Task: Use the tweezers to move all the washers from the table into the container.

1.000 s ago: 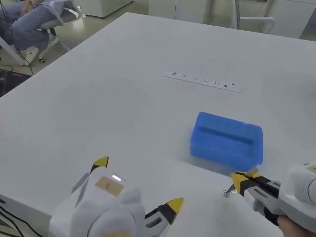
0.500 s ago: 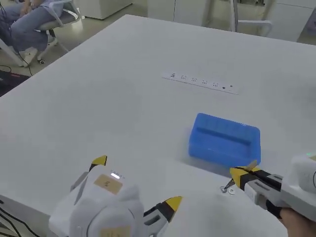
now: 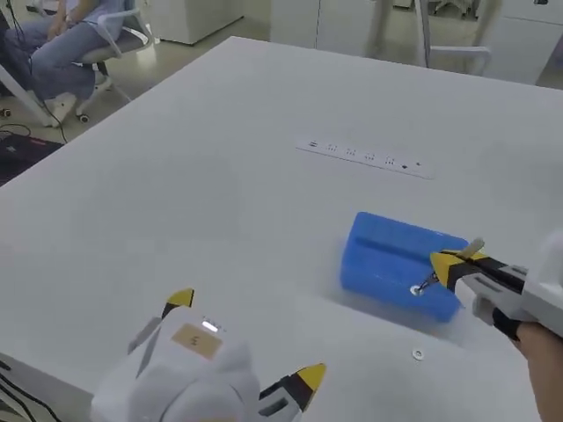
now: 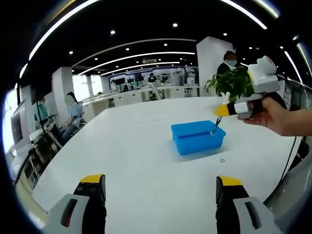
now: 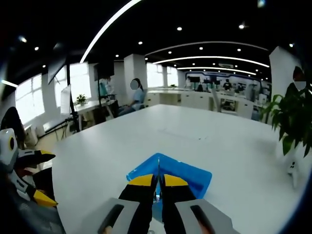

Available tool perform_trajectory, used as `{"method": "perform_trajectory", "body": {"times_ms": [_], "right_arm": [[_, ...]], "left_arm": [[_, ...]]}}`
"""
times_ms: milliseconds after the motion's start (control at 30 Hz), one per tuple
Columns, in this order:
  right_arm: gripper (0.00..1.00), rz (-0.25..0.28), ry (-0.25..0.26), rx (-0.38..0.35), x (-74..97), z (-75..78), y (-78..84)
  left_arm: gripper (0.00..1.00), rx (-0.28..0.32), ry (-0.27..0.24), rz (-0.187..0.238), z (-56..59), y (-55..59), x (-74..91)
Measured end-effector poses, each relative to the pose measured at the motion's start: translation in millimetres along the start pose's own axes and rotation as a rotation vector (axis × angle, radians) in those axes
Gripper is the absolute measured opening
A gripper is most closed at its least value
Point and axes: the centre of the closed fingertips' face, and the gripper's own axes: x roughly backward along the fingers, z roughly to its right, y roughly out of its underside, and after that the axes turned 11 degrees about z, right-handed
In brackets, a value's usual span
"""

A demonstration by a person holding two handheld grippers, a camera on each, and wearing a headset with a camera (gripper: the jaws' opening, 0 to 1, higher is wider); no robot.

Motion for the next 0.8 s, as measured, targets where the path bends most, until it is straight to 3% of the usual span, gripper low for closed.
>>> {"method": "perform_trajectory", "body": {"times_ms": [233,433,800], "right_arm": [[0.02,-0.029,0.045,0.033,-14.5,10.1,11.9],[0.02,-0.096,0.044,0.030,-20.1,9.7,36.7],[0.02,-0.135,0.050,0.016,-26.8,8.7,53.0]], "left_arm": [[0.96,-0.004,0.004,-0.003,1.6,0.4,0.7],[0.96,-0.007,0.003,-0.011,1.6,2.0,0.7],[0.95,-0.010,0.003,-0.015,0.9,2.9,0.1]]}}
